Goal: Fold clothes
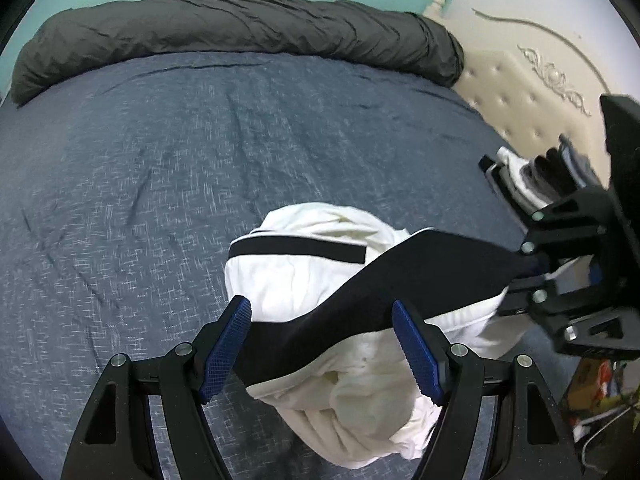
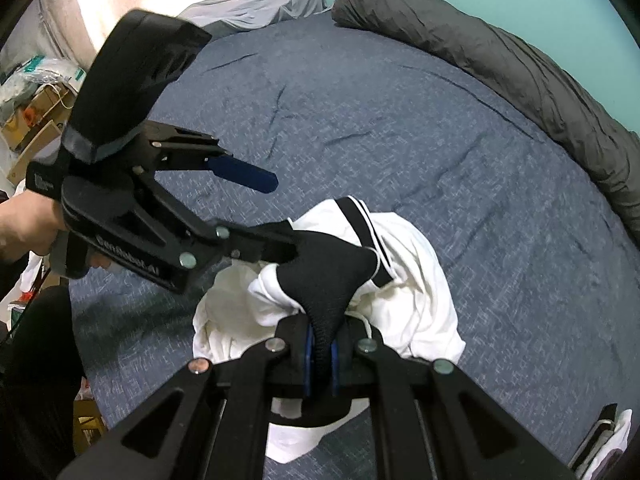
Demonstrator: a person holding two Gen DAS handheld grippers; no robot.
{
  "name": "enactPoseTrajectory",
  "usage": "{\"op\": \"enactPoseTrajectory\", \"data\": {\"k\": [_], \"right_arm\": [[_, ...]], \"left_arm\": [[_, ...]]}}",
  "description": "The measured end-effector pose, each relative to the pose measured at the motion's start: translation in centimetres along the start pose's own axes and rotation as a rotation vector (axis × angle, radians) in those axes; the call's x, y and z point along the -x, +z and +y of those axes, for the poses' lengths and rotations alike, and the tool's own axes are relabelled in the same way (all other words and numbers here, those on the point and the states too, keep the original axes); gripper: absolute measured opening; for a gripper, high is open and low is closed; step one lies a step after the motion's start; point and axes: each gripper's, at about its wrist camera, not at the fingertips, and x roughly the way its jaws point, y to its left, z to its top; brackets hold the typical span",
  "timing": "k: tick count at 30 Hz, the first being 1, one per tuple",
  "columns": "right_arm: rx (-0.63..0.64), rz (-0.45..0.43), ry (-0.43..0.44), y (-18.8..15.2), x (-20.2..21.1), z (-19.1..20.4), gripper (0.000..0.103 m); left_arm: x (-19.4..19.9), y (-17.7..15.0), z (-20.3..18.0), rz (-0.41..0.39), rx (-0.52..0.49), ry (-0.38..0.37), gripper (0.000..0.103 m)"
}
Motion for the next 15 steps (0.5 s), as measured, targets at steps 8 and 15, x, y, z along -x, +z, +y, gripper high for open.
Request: {"op": "enactPoseTrajectory", "data": {"k": [8,15], "right_arm": [[0.002,0.007,0.002,-0.8,0.1,-0.3,0.006],[0.009,-0.001,-0.013,-1.0,0.0,-0.3,0.006]], "left_arm": [[-1.3,-0.6,0.0,0.045,-0.070,0.033,0.077],[-2.5,-1.6,0.3,0.074,-0.076,0.028,0.051]]}}
